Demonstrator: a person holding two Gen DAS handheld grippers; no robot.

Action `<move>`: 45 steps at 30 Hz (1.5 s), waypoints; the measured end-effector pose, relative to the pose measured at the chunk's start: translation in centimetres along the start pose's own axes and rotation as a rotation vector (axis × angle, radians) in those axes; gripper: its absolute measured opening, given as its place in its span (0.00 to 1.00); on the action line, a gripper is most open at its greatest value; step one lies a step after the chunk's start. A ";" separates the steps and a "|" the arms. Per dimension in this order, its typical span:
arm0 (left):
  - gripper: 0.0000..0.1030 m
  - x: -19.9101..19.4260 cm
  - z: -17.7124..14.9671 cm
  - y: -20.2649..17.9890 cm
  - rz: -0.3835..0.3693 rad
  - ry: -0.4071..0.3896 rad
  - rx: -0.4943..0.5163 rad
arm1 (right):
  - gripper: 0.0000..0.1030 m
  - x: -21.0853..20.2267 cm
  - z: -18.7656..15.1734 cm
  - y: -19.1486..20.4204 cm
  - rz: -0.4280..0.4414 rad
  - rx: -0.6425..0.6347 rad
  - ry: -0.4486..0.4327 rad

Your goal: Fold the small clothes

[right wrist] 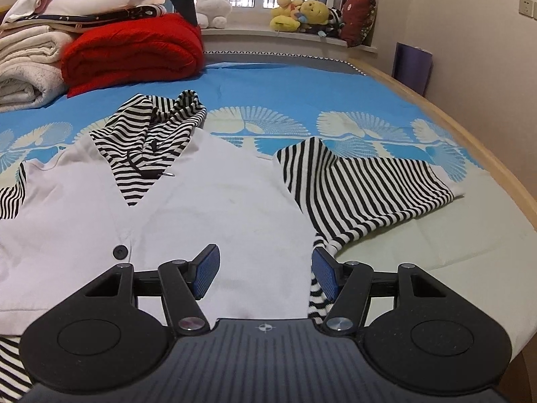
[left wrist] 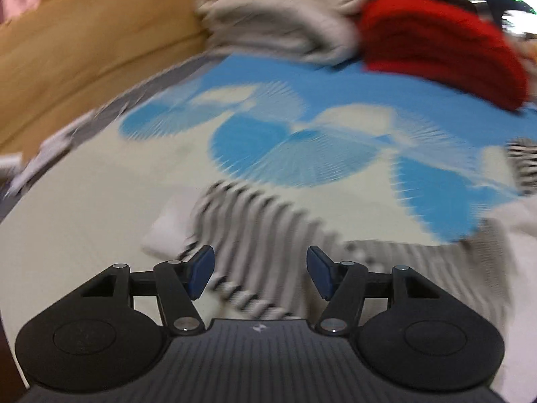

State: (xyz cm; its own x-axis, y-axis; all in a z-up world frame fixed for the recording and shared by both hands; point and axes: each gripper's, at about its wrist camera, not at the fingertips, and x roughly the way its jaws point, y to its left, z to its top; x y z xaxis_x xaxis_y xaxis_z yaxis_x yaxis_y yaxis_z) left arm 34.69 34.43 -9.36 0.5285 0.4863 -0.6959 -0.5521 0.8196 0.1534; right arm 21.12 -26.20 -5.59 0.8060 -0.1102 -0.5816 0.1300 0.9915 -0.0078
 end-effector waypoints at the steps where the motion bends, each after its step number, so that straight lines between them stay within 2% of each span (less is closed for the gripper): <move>1: 0.65 1.1 0.1 0.9 0.031 0.033 -0.037 | 0.61 0.1 0.3 0.2 0.002 0.002 0.001; 4: 0.65 3.4 -0.4 3.9 0.083 0.116 -0.155 | 0.61 0.2 0.9 0.7 0.008 -0.009 -0.005; 7: 0.64 4.8 -0.7 5.2 0.075 0.147 -0.198 | 0.61 0.4 1.6 1.6 0.019 -0.036 -0.003; 8: 0.58 4.8 -0.7 5.3 0.066 0.143 -0.205 | 0.61 0.5 2.0 1.9 0.022 -0.045 0.000; 9: 0.41 4.7 -0.5 5.2 0.050 0.138 -0.202 | 0.61 0.5 2.3 2.3 0.025 -0.054 0.003; 10: 0.16 4.5 -0.3 5.0 0.024 0.135 -0.190 | 0.61 0.6 2.9 2.7 0.028 -0.065 0.007; 12: 0.06 4.5 -0.2 4.0 0.016 0.130 -0.157 | 0.61 1.0 4.3 3.5 0.038 -0.089 0.008; 15: 0.05 3.0 0.4 2.7 0.082 0.063 -0.111 | 0.61 1.6 7.0 4.5 0.065 -0.102 -0.003; 17: 0.05 1.2 1.2 1.4 0.095 -0.012 -0.086 | 0.61 2.4 9.1 5.5 0.069 -0.113 -0.013; 20: 0.05 -2.8 3.0 -0.6 0.074 -0.125 -0.056 | 0.61 4.0 12.1 6.6 0.095 -0.110 -0.029; 22: 0.05 -5.7 4.0 -2.5 0.027 -0.180 -0.042 | 0.61 5.3 13.7 6.8 0.110 -0.098 -0.045; 25: 0.05 -10.5 4.3 -7.1 -0.080 -0.253 0.022 | 0.61 6.9 14.5 6.1 0.114 -0.036 -0.066; 28: 0.05 -16.0 3.1 -13.3 -0.254 -0.325 0.133 | 0.60 8.5 14.2 4.9 0.079 0.035 -0.016; 30: 0.05 -19.3 1.7 -17.7 -0.436 -0.330 0.199 | 0.57 9.2 14.2 3.9 0.086 0.081 -0.005; 32: 0.06 -21.9 -0.1 -22.1 -0.656 -0.268 0.293 | 0.52 9.8 14.4 2.6 0.086 0.109 -0.006; 34: 0.19 -23.7 -1.7 -26.0 -0.918 -0.152 0.449 | 0.51 10.4 14.3 1.1 0.055 0.140 -0.007; 35: 0.23 -24.4 -2.0 -26.9 -0.984 -0.137 0.497 | 0.51 10.7 14.2 0.2 0.046 0.163 0.007; 36: 0.31 -24.5 -1.9 -27.3 -0.983 -0.144 0.510 | 0.51 11.0 14.0 -0.6 0.048 0.195 0.021; 37: 0.37 -24.2 -1.3 -27.4 -0.949 -0.137 0.495 | 0.51 11.4 13.8 -1.7 0.058 0.241 0.041; 39: 0.39 -22.1 0.6 -26.6 -0.867 -0.079 0.406 | 0.52 12.3 13.2 -2.9 0.077 0.299 0.078; 42: 0.39 -16.8 3.3 -23.7 -0.654 0.009 0.243 | 0.52 14.0 12.1 -3.4 0.127 0.353 0.144; 45: 0.39 -12.7 4.9 -21.9 -0.451 0.083 0.181 | 0.52 15.7 11.1 -3.0 0.157 0.381 0.212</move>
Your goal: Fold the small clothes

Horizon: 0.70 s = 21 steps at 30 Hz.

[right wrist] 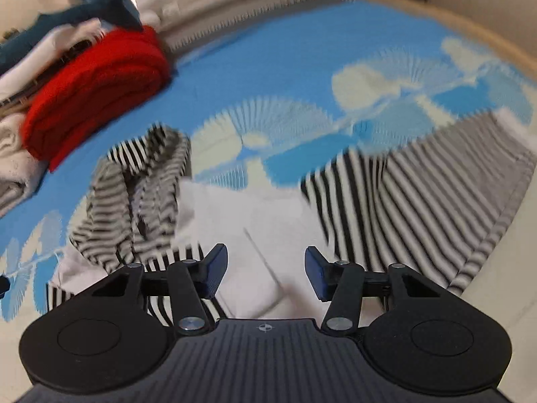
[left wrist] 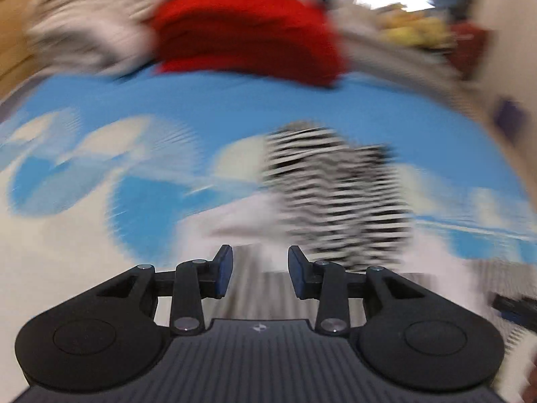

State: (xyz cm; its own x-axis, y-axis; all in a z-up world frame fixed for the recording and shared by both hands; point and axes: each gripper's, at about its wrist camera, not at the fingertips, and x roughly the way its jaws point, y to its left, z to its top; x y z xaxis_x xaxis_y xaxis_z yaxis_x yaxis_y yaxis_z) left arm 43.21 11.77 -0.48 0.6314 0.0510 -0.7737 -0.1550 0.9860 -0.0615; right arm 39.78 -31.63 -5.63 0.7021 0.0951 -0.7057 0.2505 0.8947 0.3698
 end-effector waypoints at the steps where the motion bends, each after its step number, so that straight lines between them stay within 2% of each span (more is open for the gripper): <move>1: 0.39 0.7 0.5 1.4 0.038 0.019 -0.032 | 0.52 0.9 -0.2 -0.1 0.004 0.029 0.036; 2: 0.39 0.9 0.7 2.5 0.050 0.029 -0.064 | 0.52 1.7 -0.5 -0.3 0.013 0.059 0.063; 5: 0.39 0.8 1.3 4.2 0.024 0.037 -0.139 | 0.52 3.8 -1.2 -0.6 -0.003 0.133 0.137; 9: 0.39 -0.3 0.7 4.5 0.032 0.025 -0.130 | 0.51 5.9 -1.8 -0.3 -0.025 0.214 0.188; 11: 0.39 -0.2 0.8 5.0 0.029 0.033 -0.145 | 0.34 6.4 -2.1 0.3 -0.057 0.206 0.180; 12: 0.39 0.0 0.7 5.3 0.030 0.036 -0.149 | 0.08 6.6 -2.1 0.6 -0.063 0.196 0.171; 13: 0.39 -0.1 0.5 5.5 0.034 0.039 -0.149 | 0.02 6.4 -2.2 0.7 -0.072 0.199 0.144; 16: 0.39 -0.1 0.7 5.9 0.035 0.040 -0.153 | 0.02 3.3 -1.7 0.7 -0.001 0.263 -0.005; 18: 0.39 -0.2 0.8 5.9 0.029 0.038 -0.150 | 0.02 -0.3 -1.1 1.5 0.019 0.240 -0.167; 19: 0.39 -0.2 0.8 5.7 0.025 0.037 -0.146 | 0.02 -2.3 -1.1 1.7 0.003 0.224 -0.262; 20: 0.39 -0.2 0.7 5.6 0.021 0.039 -0.140 | 0.02 -3.7 -1.3 1.6 -0.030 0.215 -0.313; 21: 0.39 -0.1 0.6 5.5 0.018 0.043 -0.134 | 0.02 -4.2 -1.5 1.3 -0.066 0.219 -0.319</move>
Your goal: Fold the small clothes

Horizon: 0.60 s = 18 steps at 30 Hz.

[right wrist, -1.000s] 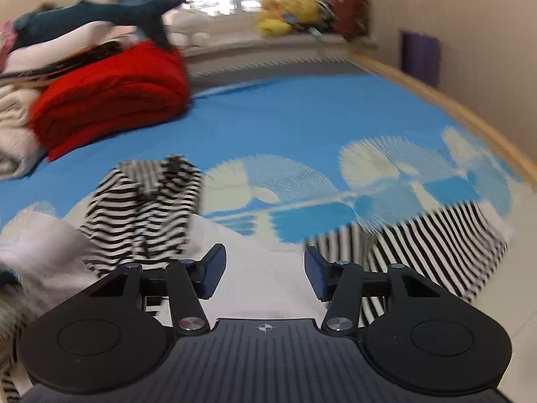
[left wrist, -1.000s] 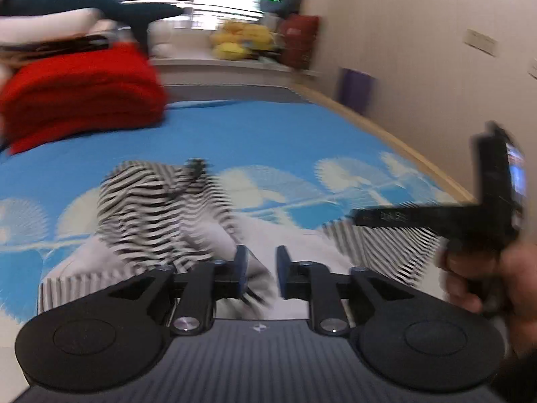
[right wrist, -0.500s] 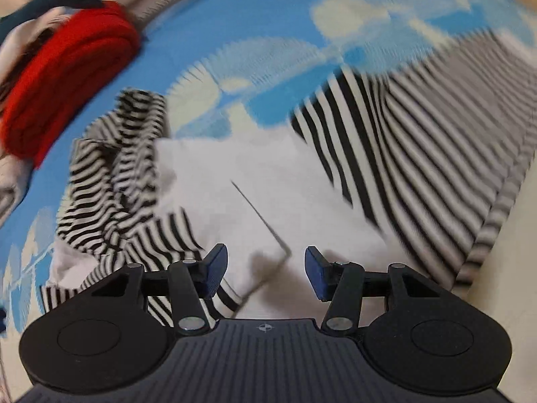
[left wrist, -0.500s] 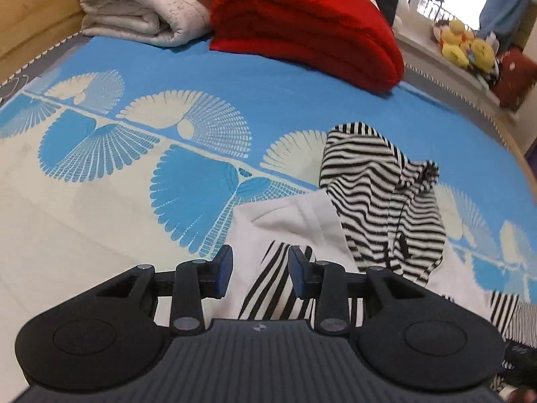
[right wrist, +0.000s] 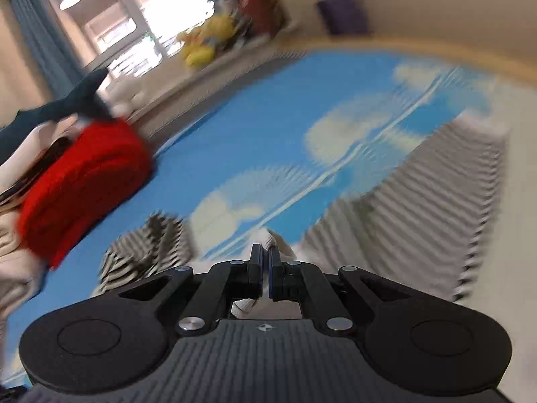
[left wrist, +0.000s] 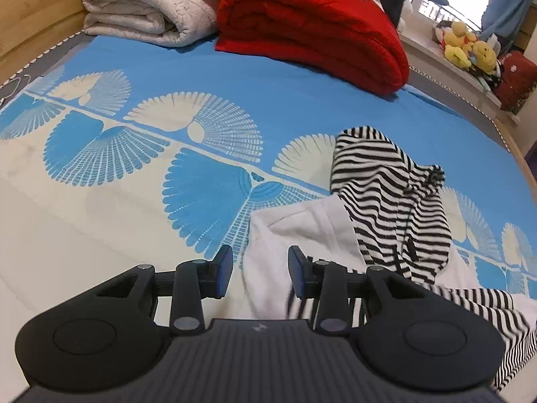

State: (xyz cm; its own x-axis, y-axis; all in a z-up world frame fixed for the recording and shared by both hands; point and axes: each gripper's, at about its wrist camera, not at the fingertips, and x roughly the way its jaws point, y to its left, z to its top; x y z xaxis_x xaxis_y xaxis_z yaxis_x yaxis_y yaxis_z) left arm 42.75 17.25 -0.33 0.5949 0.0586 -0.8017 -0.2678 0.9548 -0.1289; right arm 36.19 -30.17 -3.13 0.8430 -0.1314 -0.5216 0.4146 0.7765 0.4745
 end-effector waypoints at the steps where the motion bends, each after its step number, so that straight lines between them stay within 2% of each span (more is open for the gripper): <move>1: 0.39 0.1 -0.1 -0.1 -0.004 0.006 0.005 | 0.02 0.1 -0.2 -0.8 -0.056 0.005 0.032; 2: 0.39 0.1 -0.3 -0.2 -0.007 0.013 0.010 | 0.04 1.1 -0.7 -1.6 -0.093 0.002 0.122; 3: 0.39 0.2 -0.4 -0.3 -0.012 0.019 0.016 | 0.06 3.1 -1.4 -2.5 -0.111 -0.009 0.277; 4: 0.39 0.3 -0.6 -0.5 -0.015 0.025 0.022 | 0.06 4.3 -2.1 -3.2 -0.137 -0.001 0.371; 5: 0.39 0.4 -0.8 -0.7 -0.016 0.032 0.029 | 0.07 4.5 -2.7 -4.4 -0.196 0.031 0.400; 7: 0.39 0.5 -1.4 -1.3 -0.025 0.049 0.044 | 0.07 3.7 -2.4 -4.8 -0.260 0.000 0.331; 9: 0.39 0.7 -2.1 -2.1 -0.049 0.068 0.064 | 0.12 2.7 -1.3 -3.8 -0.207 -0.046 0.246; 10: 0.39 0.9 -2.6 -2.7 -0.063 0.084 0.080 | 0.22 2.2 -0.9 -3.2 -0.156 -0.062 0.209; 11: 0.39 1.2 -3.1 -3.2 -0.075 0.104 0.094 | 0.28 1.9 -0.6 -2.5 -0.104 -0.081 0.185; 12: 0.39 1.5 -3.6 -3.8 -0.094 0.130 0.112 | 0.37 1.9 -0.6 -2.2 -0.070 -0.098 0.183; 14: 0.39 2.1 -4.7 -4.5 -0.121 0.171 0.140 | 0.40 2.9 -1.1 -1.7 -0.022 -0.118 0.252; 15: 0.39 2.5 -5.4 -4.9 -0.122 0.189 0.162 | 0.40 3.9 -1.6 -1.8 -0.021 -0.109 0.323; 18: 0.39 3.5 -7.3 -6.0 -0.109 0.236 0.259 | 0.41 7.4 -3.9 -3.6 -0.104 -0.065 0.568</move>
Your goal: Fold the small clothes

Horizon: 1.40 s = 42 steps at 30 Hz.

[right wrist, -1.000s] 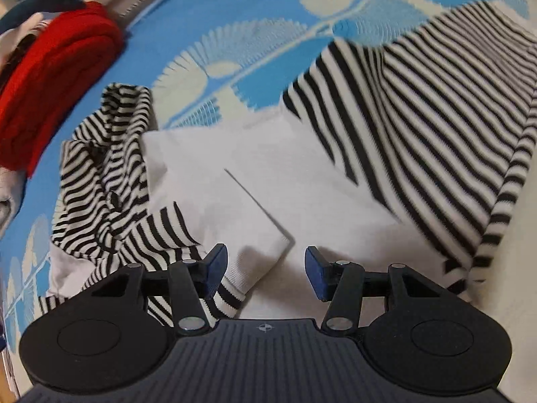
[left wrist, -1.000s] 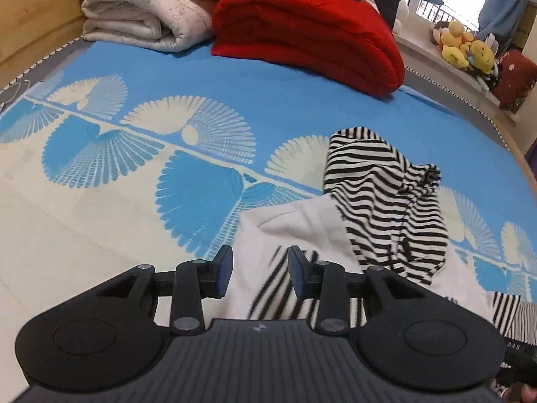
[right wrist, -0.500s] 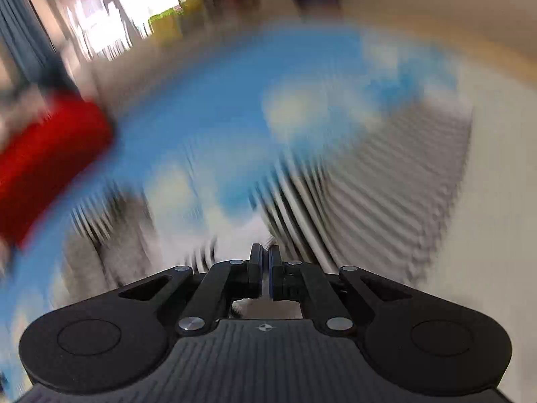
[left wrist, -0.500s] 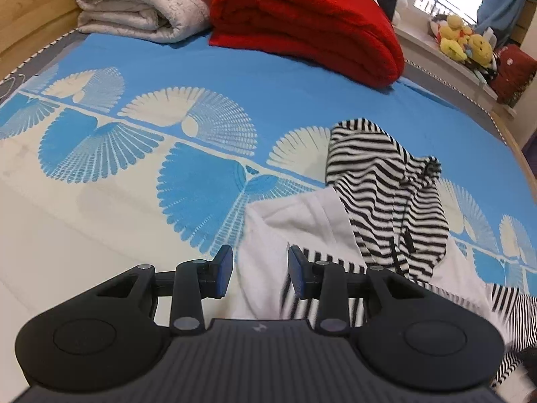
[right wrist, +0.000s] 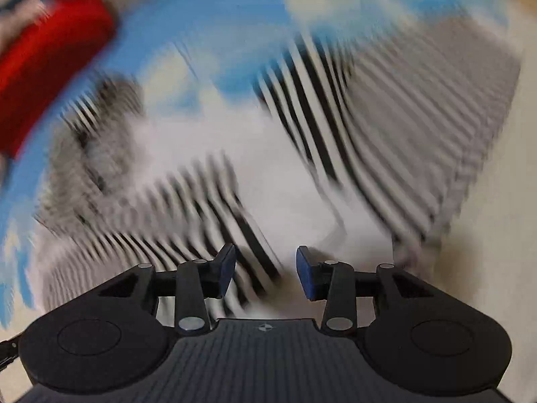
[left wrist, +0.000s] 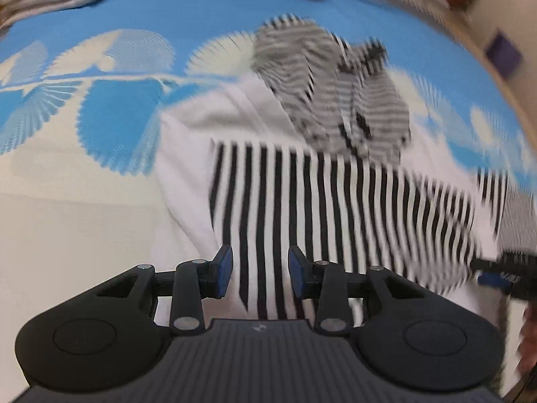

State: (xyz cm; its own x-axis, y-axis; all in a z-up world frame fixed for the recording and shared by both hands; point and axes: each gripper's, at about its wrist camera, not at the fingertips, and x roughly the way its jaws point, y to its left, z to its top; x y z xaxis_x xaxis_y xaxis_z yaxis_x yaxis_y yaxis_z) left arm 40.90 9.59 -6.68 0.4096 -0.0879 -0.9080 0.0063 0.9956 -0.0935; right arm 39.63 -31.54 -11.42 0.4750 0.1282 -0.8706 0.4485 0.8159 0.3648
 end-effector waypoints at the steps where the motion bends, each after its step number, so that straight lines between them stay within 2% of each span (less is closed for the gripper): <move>1: 0.39 0.5 -0.4 -0.2 0.003 0.014 0.015 | 0.40 0.5 -0.2 -0.7 -0.001 0.033 0.015; 4: 0.39 2.2 -1.7 -0.6 0.012 0.081 0.038 | 0.41 -0.7 0.9 -0.5 -0.002 0.029 -0.021; 6: 0.39 3.4 -2.7 -1.2 0.055 0.140 0.093 | 0.41 -2.2 1.8 -0.7 0.014 0.024 -0.082; 8: 0.41 4.0 -3.4 -2.2 0.097 0.153 0.155 | 0.41 -3.3 2.7 -1.1 0.027 0.022 -0.130; 10: 0.41 3.6 -3.2 -2.9 0.116 0.128 0.188 | 0.42 -4.5 3.7 -2.2 0.028 0.028 -0.190; 15: 0.41 0.7 -1.8 -5.1 0.096 -0.014 0.197 | 0.42 -6.7 7.0 -7.5 0.001 0.133 -0.312; 20: 0.42 -0.6 -1.0 -7.9 0.058 -0.056 0.216 | 0.46 -7.4 9.7 -15.1 -0.062 0.238 -0.397; 24: 0.42 -1.1 -0.1 -9.6 0.066 -0.094 0.207 | 0.50 -5.6 11.2 -20.7 -0.131 0.318 -0.387; 27: 0.42 -1.4 0.7 -9.9 0.057 -0.111 0.171 | 0.57 -3.9 11.8 -23.6 -0.121 0.382 -0.346; 30: 0.42 -1.9 1.3 -10.1 0.026 -0.121 0.143 | 0.58 -2.7 11.9 -24.8 -0.109 0.456 -0.346; 34: 0.42 -2.5 1.3 -10.5 -0.018 -0.130 0.152 | 0.58 -2.4 12.3 -23.6 -0.136 0.418 -0.403; 35: 0.42 -2.6 1.4 -10.4 -0.023 -0.129 0.150 | 0.55 -2.3 12.3 -23.4 -0.130 0.412 -0.412; 36: 0.42 -2.7 1.4 -10.2 -0.028 -0.128 0.148 | 0.35 -2.2 12.2 -23.3 -0.133 0.409 -0.421; 37: 0.42 -2.7 1.4 -10.0 -0.030 -0.127 0.145 | 0.04 -2.2 12.1 -23.1 -0.139 0.407 -0.426; 39: 0.42 -3.0 1.5 -9.4 -0.034 -0.128 0.136 | 0.04 -2.6 12.0 -22.9 -0.135 0.425 -0.452; 42: 0.42 -3.6 1.9 -8.4 -0.039 -0.140 0.113 | 0.03 -5.2 12.1 -20.3 -0.164 0.368 -0.566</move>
State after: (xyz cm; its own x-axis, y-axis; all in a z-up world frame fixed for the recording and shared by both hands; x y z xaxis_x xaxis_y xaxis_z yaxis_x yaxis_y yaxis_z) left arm 41.07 1.62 -1.89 0.5301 -0.1292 -0.8381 0.1241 0.9895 -0.0741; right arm 37.22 -55.53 -10.33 0.6557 -0.3763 -0.6545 0.7287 0.5421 0.4184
